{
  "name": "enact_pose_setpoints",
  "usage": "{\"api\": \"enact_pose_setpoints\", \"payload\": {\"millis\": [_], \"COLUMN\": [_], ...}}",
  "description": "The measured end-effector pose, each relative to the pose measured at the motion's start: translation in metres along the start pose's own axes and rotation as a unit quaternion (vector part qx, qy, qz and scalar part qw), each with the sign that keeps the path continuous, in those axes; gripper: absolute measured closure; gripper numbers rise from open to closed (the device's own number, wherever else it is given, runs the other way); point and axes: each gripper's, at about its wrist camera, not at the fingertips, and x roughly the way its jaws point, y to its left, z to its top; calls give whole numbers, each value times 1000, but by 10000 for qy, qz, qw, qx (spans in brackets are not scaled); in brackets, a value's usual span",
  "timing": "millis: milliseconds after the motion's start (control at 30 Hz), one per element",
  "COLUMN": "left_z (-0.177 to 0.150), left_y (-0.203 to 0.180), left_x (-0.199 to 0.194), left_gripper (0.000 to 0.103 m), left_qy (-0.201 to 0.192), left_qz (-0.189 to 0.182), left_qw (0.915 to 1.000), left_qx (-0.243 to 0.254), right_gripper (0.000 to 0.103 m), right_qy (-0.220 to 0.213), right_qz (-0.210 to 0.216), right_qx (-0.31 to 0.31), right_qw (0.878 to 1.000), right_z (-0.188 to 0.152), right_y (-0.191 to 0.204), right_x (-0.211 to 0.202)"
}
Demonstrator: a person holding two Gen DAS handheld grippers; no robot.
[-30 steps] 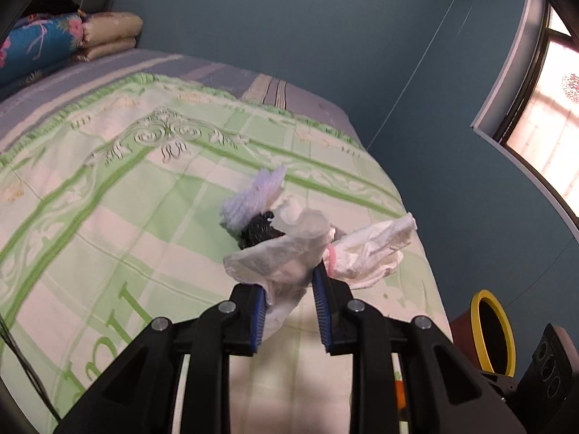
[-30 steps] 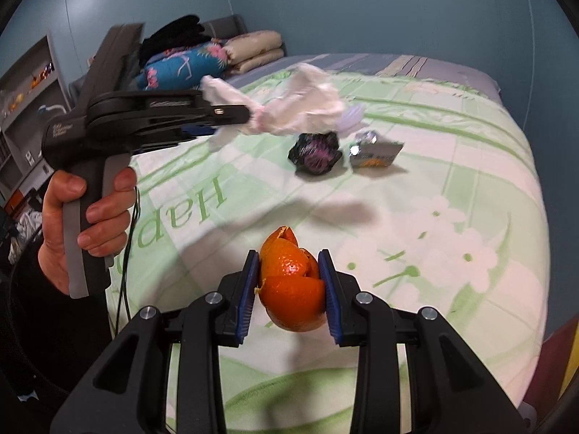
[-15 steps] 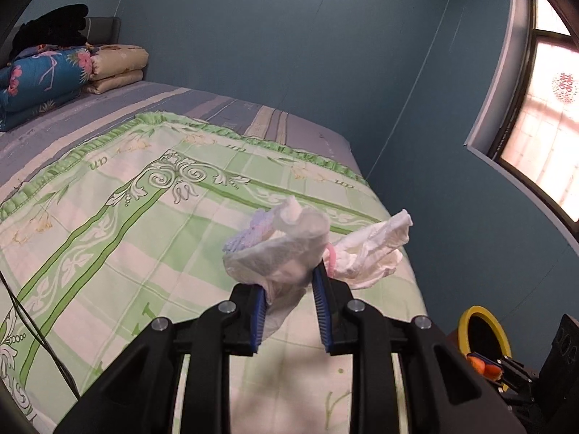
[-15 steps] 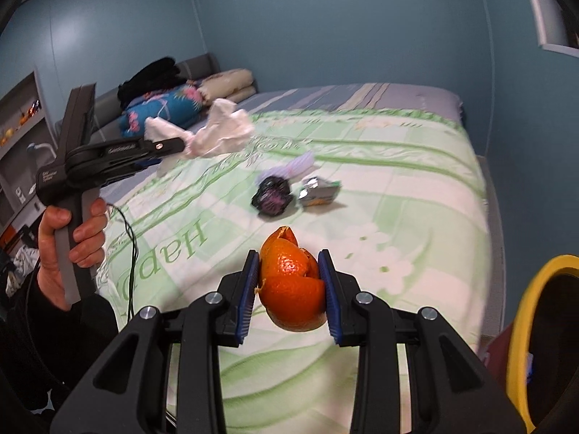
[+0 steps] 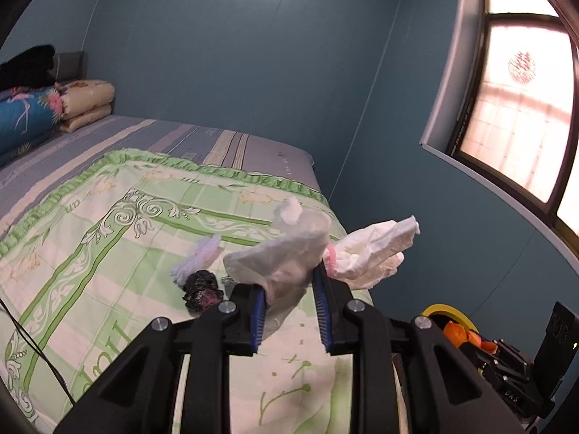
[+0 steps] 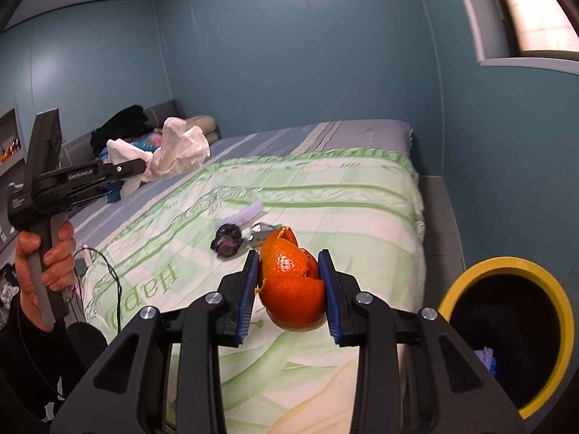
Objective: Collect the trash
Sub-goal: 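Lift and carry the tissues and orange peel over the bin with both tools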
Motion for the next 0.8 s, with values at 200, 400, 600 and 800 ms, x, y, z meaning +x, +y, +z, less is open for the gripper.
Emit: {"api": "enact_pose_setpoints", "payload": {"millis": [200, 400, 600, 800], "left_z": [-1, -8, -16, -22], "left_y": [-47, -87, -121, -150], "left_x": [-1, -4, -2, 3], "left_gripper": [81, 81, 81, 81], "left_qy": [51, 21, 32, 7], "left_qz": [-357, -633, -820, -984], "left_qw": [9989, 9961, 9925, 9883], "left_qx": [309, 621, 907, 1167], "right_gripper": [72, 72, 72, 72], "right_qy": [-193, -360, -497, -638], "right_qz": [-250, -491, -682, -900], "right_qx": [161, 311, 484, 591], "right_qw": [9994, 9977, 9953, 9921], "right_z": [3, 3, 3, 3], "right_y": [-23, -44, -65, -81], "right_x": [-21, -37, -51, -62]}}
